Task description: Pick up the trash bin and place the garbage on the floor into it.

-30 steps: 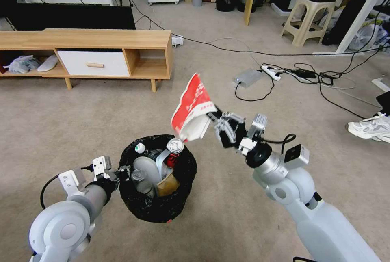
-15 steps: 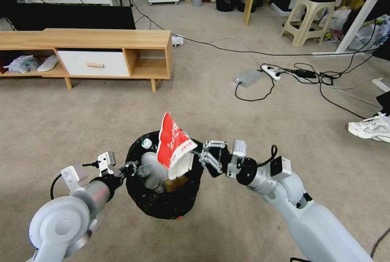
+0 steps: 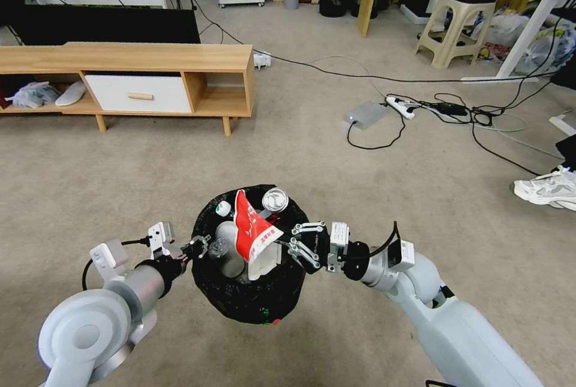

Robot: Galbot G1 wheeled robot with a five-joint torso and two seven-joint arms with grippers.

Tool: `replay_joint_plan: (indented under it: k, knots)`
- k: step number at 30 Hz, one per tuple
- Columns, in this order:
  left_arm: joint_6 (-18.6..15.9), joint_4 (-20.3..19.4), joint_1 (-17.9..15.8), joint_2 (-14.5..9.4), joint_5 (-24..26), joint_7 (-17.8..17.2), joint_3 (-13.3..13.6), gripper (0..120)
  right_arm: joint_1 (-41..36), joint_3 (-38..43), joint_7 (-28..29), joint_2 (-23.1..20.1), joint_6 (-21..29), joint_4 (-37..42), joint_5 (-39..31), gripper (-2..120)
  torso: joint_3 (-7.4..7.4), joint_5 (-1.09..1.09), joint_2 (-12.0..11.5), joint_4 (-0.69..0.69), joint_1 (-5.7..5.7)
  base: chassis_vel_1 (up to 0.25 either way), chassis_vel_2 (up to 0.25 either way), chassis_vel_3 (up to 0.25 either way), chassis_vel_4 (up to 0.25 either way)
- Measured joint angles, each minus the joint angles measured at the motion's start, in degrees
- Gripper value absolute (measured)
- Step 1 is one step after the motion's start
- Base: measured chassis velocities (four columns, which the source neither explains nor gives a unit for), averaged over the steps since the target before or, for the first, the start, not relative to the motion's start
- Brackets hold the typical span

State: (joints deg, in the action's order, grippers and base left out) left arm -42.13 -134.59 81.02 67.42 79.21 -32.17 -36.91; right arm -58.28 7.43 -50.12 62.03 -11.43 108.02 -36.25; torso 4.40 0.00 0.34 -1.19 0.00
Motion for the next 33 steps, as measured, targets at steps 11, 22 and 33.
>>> replay_joint_plan:
  k: [11, 22, 33]
  knots:
    - [0.00, -1.10, 1.14, -0.04, 0.05, 0.00, 1.47, 3, 0.15, -0.06, 1.63, 0.45, -0.22, -0.53, 0.30, 15, 0.00, 0.00, 0.00, 0.00, 0.00, 0.000, 0.000, 0.000, 0.000]
    - [0.00, -2.19, 2.15, -0.03, -0.17, 0.01, 2.19, 3, -0.01, 0.42, 2.75, 0.66, -0.95, -0.78, 0.80, 53, 0.00, 0.00, 0.00, 0.00, 0.00, 0.000, 0.000, 0.000, 0.000]
    - [0.00, -2.46, 2.05, -0.03, -0.25, 0.04, 1.11, 3, -0.97, 1.82, 1.90, -0.93, -1.98, -1.19, 1.71, 96, 0.00, 0.00, 0.00, 0.00, 0.00, 0.000, 0.000, 0.000, 0.000]
